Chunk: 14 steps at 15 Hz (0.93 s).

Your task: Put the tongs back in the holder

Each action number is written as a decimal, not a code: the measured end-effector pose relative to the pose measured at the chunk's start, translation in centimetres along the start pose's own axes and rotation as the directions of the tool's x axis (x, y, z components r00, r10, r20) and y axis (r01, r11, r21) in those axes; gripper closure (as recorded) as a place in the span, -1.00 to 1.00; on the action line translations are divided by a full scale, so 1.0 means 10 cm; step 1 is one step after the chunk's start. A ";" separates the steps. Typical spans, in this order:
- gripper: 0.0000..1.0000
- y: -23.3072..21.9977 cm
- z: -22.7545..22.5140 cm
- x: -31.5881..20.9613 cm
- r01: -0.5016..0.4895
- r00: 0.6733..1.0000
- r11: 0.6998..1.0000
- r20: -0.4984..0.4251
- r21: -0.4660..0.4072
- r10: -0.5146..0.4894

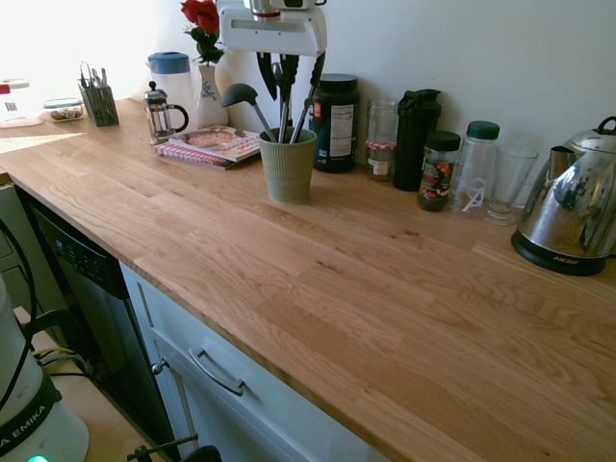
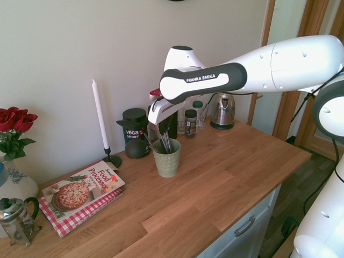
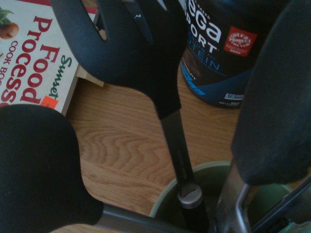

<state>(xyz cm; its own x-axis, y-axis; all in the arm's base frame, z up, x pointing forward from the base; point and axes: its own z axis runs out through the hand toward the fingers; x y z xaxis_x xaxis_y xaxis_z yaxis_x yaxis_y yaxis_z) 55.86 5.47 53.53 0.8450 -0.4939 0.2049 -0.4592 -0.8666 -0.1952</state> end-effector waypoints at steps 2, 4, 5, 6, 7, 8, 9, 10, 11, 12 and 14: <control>-1.00 0.01 0.02 0.00 -0.001 1.000 1.000 0.000 -0.001 0.001; -1.00 0.01 -0.03 0.00 -0.003 1.000 1.000 -0.007 0.005 0.003; -1.00 0.01 -0.10 0.00 -0.006 1.000 1.000 -0.014 0.016 0.006; -1.00 0.01 -0.18 0.00 -0.007 1.000 1.000 -0.023 0.026 0.007; -1.00 0.01 -0.28 -0.01 -0.007 0.999 0.999 -0.035 0.036 0.008; -1.00 0.03 -0.40 -0.03 -0.007 0.999 0.999 -0.041 0.043 0.008; -1.00 0.07 -0.53 -0.07 -0.004 0.999 0.999 -0.042 0.045 0.006; -1.00 0.11 -0.67 -0.13 -0.011 0.999 1.000 -0.034 0.028 0.012; -1.00 0.20 -0.77 -0.20 -0.038 0.999 0.999 -0.016 -0.016 0.038; -1.00 0.28 -0.83 -0.27 -0.075 0.997 0.995 0.007 -0.072 0.075; -1.00 0.40 -0.84 -0.44 -0.105 0.992 0.984 0.059 -0.145 0.114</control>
<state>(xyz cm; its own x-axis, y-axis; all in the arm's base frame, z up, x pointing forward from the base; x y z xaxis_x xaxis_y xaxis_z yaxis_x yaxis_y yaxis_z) 47.99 3.57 59.90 0.8017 -0.5847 0.1245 -0.5801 -0.8112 -0.0742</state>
